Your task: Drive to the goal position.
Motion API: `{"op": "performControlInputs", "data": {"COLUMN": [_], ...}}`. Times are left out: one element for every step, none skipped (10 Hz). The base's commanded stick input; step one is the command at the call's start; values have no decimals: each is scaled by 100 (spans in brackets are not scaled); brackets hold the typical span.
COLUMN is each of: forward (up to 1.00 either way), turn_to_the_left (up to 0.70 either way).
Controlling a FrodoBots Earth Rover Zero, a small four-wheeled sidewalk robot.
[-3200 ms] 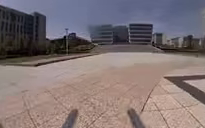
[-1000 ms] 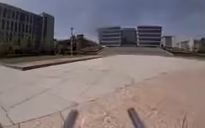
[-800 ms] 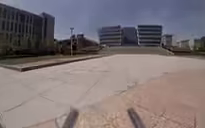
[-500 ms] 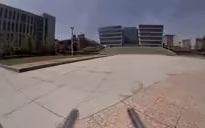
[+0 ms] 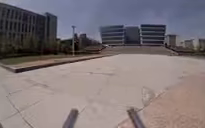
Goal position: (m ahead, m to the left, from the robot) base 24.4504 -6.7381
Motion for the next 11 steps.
{"op": "performControlInputs", "data": {"forward": [70,70,70,70,70,70,70,70,70,70,70], "turn_to_the_left": [0,0,0,0,0,-7,-34,-34,-34,-34,-34]}}
